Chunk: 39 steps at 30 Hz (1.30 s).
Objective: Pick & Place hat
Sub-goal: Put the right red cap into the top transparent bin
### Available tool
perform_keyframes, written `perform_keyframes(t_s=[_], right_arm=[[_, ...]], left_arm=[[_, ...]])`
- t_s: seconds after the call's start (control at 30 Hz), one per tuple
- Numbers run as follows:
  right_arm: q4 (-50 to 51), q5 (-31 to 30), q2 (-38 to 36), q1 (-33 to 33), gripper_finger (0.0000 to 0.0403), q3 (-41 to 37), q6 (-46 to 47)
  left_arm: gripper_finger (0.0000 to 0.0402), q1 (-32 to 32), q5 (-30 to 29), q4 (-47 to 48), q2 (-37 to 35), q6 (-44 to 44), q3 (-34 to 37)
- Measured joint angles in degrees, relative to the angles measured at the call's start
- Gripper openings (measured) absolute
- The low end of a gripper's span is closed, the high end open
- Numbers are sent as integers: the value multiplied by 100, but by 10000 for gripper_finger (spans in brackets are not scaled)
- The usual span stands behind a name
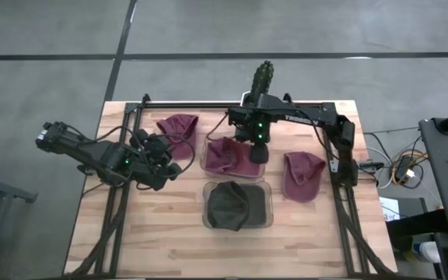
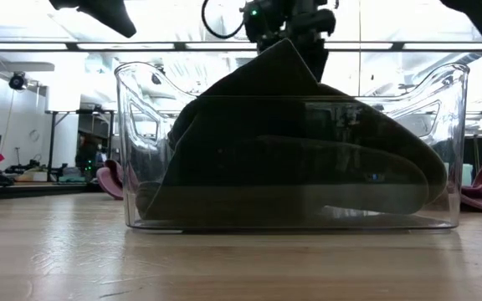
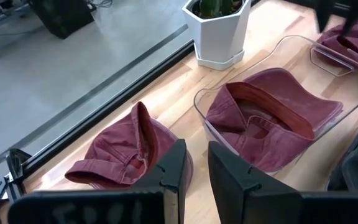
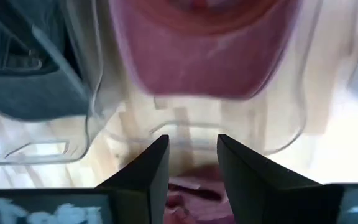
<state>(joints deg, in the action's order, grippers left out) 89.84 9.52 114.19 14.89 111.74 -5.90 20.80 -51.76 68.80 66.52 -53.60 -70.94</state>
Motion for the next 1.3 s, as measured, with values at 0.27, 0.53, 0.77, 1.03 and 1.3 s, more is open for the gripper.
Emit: perform_keyframes(t_s=[0.27, 0.53, 0.77, 1.03, 1.3], right_arm=[[-161, -48, -942, -318, 127, -1384, 1120], [-1210, -47, -2279, -553, 127, -3301, 2731], [-1310, -44, -3406, -705, 127, -4328, 4453], [-1289, -42, -4565, -871, 127, -5267, 6645], [-1258, 438, -5417, -1078, 127, -6338, 7972]], left_arm=[[60, 0, -1, 103, 0, -11, 4], [60, 0, -1, 168, 0, -13, 11], [60, 0, -9, 162, 0, -18, 11], [60, 2, -58, 151, 0, -150, 13], [60, -3, -59, 151, 0, -204, 13]])
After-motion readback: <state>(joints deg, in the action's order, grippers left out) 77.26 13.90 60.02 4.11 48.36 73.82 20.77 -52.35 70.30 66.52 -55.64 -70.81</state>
